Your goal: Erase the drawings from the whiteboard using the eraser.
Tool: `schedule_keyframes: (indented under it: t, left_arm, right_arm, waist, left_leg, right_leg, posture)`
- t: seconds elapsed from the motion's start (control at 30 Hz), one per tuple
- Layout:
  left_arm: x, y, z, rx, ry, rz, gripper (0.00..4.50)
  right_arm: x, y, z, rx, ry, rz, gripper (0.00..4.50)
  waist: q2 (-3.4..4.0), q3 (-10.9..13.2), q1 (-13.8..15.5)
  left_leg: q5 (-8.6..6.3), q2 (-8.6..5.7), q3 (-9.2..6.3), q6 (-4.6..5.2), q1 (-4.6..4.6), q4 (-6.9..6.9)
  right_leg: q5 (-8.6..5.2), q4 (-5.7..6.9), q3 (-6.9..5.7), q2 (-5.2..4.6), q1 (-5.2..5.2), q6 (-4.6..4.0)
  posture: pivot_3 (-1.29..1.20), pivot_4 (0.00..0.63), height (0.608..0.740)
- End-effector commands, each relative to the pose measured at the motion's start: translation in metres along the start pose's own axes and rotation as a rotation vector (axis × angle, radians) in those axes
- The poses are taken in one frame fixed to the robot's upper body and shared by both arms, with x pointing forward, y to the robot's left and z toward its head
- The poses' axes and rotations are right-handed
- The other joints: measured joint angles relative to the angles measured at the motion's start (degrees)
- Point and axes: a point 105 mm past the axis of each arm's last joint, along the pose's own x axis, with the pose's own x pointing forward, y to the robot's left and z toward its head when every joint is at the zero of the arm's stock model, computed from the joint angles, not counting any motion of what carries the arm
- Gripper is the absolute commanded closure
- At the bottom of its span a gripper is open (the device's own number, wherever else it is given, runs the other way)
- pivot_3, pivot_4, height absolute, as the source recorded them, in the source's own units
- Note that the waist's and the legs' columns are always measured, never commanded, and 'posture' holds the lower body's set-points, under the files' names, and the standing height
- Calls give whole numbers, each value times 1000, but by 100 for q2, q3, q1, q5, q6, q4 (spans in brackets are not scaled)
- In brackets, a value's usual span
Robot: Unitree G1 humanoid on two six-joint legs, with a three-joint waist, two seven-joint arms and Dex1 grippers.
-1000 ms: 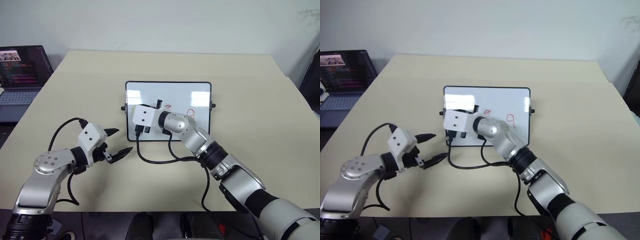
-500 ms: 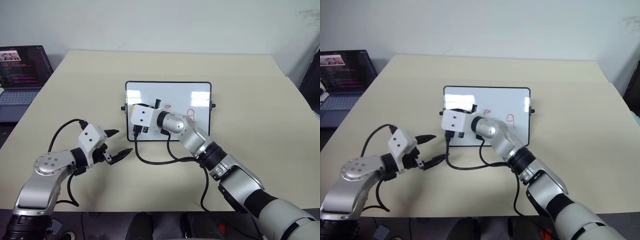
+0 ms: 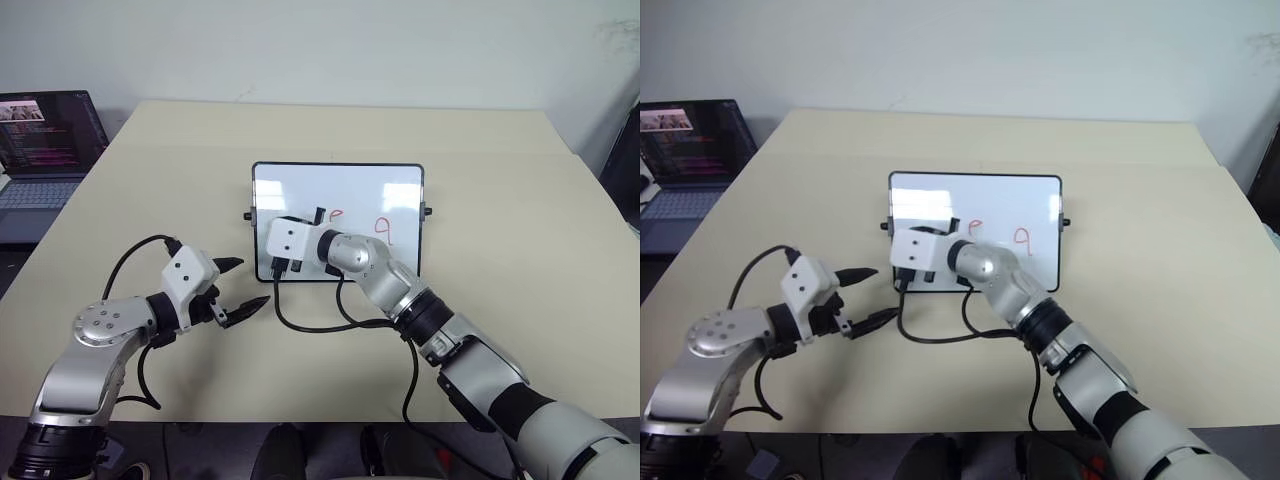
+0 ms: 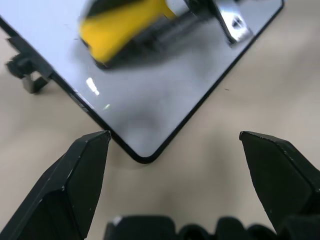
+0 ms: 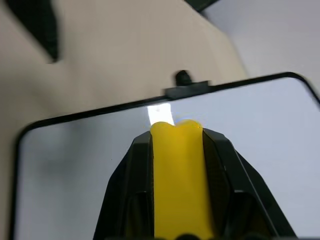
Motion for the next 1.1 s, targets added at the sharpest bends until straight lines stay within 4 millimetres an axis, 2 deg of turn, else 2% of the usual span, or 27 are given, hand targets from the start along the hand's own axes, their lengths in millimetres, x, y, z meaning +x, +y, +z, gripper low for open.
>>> schedule_keyframes:
  t: [0.03,0.1,0.13,0.27,0.33,0.63,0.77,0.87,0.93,1.0,1.1]
  left_arm:
    - [2,4,10,37,-21,-6,0]
    - [4,4,10,38,-23,-13,0]
    - [5,4,10,39,-23,-18,0]
    - [8,4,11,40,-26,-30,0]
    - [10,3,11,43,-28,-38,0]
    - [11,3,12,51,-31,-50,0]
    - [11,2,13,50,-34,-53,0]
    - [12,1,15,58,-40,-58,0]
    - [12,1,17,63,-48,-57,0]
    - [14,0,21,68,-62,-65,0]
    - [14,-3,22,72,-69,-77,0]
  right_arm:
    - [-7,11,-9,3,42,83,3487]
    - [-14,24,-21,15,89,152,3487]
    - [-16,24,-23,15,96,150,3487]
    - [-16,-2,-20,-13,82,-2,3488]
    - [-16,-8,-19,-12,82,-30,3488]
    - [-19,27,-32,27,138,159,3488]
    - [-18,6,-21,22,81,44,3488]
    - [-23,-1,-9,137,19,26,3488]
    - [-30,-2,-3,226,-21,29,3488]
    - [-47,-5,8,361,-84,20,3488]
    - [-64,-6,14,432,-117,20,3488]
  waist:
    - [-1,-1,5]
    - [0,0,8]
    - [-1,-1,10]
    - [0,0,13]
    - [0,-1,17]
    - [-1,-1,15]
    - [-1,-1,14]
    - [-1,-1,17]
    - [-1,-1,21]
    - [-1,0,27]
    - [1,1,16]
  left_leg:
    - [0,0,0,0,0,-1]
    - [0,0,-1,0,0,-1]
    - [0,-1,0,0,0,-1]
    - [1,-1,-4,1,7,3]
    - [1,-2,-7,0,7,4]
    - [1,-2,-4,0,9,4]
    - [1,-2,-5,0,13,5]
    - [1,-2,-6,0,11,5]
    - [1,-2,-5,0,7,4]
    - [1,-1,-8,1,-2,3]
    - [0,0,-7,1,-11,0]
  right_leg:
    - [0,-1,0,0,0,0]
    - [0,-2,-1,0,2,0]
    - [0,-2,0,-1,2,0]
    - [0,6,-3,0,6,0]
    - [1,9,-6,0,6,-1]
    - [3,9,-4,0,8,-4]
    - [3,10,-4,0,10,-4]
    - [3,10,-5,1,10,-4]
    - [3,6,-5,0,9,-4]
    - [3,-5,-7,0,8,-4]
    - [3,-11,-6,0,3,-4]
  posture:
    - [0,150,740]
    - [0,150,740]
    - [0,150,740]
    - [0,150,740]
    - [0,150,740]
    - [0,150,740]
    - [0,150,740]
    - [0,150,740]
    - [0,150,740]
    - [0,150,740]
    - [0,150,740]
